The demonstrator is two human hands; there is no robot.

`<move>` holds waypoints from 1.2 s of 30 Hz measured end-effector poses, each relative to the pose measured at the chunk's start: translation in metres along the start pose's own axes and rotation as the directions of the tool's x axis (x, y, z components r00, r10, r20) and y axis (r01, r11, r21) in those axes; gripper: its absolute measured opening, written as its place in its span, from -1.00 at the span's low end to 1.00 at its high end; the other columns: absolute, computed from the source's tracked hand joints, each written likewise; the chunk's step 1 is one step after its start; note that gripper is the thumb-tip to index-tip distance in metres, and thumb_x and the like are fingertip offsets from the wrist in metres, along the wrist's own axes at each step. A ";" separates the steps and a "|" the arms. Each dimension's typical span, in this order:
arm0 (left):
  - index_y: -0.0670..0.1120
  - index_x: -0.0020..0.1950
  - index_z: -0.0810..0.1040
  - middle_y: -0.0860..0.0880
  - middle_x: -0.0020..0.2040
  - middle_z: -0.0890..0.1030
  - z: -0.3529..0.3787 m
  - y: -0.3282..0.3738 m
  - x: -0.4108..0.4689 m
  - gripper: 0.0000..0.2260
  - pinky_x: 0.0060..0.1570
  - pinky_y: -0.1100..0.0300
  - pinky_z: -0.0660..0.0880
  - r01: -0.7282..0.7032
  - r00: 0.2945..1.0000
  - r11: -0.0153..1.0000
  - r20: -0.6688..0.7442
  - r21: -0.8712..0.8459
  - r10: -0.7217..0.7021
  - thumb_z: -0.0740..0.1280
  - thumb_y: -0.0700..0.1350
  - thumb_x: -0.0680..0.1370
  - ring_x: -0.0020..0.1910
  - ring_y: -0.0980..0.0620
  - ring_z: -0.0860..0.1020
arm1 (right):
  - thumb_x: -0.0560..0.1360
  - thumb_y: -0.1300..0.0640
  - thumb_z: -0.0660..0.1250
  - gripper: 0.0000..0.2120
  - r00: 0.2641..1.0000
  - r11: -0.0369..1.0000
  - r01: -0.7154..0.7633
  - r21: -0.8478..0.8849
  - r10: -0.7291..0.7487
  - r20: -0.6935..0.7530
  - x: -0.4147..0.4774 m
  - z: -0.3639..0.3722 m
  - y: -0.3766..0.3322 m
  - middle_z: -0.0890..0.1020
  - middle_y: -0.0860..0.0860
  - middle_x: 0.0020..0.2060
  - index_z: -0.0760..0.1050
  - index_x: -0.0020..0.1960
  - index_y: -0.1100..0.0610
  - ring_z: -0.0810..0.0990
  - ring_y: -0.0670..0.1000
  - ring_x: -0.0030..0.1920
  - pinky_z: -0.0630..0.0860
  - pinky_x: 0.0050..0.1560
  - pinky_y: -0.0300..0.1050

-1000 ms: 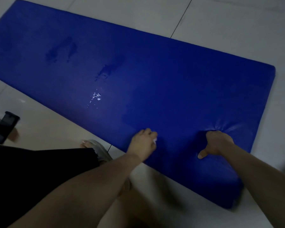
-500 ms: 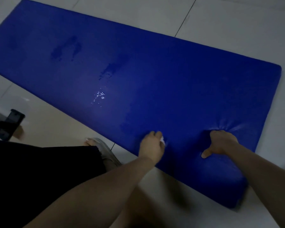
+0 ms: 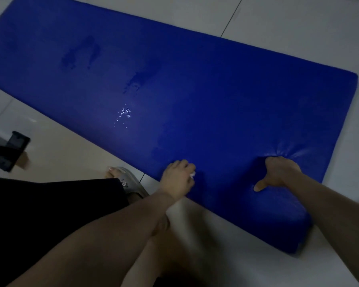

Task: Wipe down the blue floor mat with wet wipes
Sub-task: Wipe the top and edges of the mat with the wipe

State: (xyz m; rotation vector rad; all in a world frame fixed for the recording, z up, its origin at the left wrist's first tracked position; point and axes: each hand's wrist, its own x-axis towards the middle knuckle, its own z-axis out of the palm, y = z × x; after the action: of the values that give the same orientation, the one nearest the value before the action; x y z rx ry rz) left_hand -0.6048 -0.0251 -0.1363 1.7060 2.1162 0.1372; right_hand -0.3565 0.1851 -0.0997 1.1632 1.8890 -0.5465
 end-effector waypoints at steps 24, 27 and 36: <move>-0.06 0.35 0.49 -0.11 0.21 0.49 0.032 0.088 -0.039 -0.72 0.21 -0.04 0.43 -0.300 0.937 0.953 0.204 0.047 0.285 0.28 -0.15 0.63 0.12 -0.13 0.47 | 0.12 -0.41 0.59 -0.17 0.999 1.000 0.012 0.012 -0.012 -0.038 -0.002 0.004 0.000 0.50 0.02 0.11 0.32 0.09 0.07 0.52 0.07 0.09 0.58 0.10 0.05; -0.03 0.40 0.43 -0.11 0.28 0.44 0.019 0.050 -0.038 -0.69 0.33 -0.07 0.34 -0.206 0.958 0.970 0.230 0.129 0.173 0.24 -0.12 0.64 0.21 -0.14 0.42 | 0.13 -0.40 0.59 -0.19 1.000 1.000 0.009 0.016 -0.009 -0.029 -0.002 0.004 0.001 0.52 0.00 0.10 0.34 0.08 0.07 0.53 0.05 0.07 0.59 0.10 0.04; -0.06 0.20 0.47 -0.09 0.14 0.51 -0.026 -0.040 -0.024 -0.80 0.03 0.04 0.44 0.346 0.936 0.935 0.032 0.078 -0.350 0.27 -0.13 0.58 0.04 -0.10 0.49 | 0.13 -0.41 0.59 -0.20 0.998 0.999 0.008 0.049 -0.005 -0.061 0.002 0.009 0.003 0.50 -0.03 0.07 0.33 0.09 0.05 0.52 0.01 0.04 0.56 0.00 -0.06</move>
State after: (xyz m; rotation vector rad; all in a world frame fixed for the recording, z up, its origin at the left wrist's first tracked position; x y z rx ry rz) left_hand -0.6470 -0.0529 -0.1197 1.3265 2.3741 -0.0819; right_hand -0.3504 0.1813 -0.1058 1.2185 1.9412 -0.5700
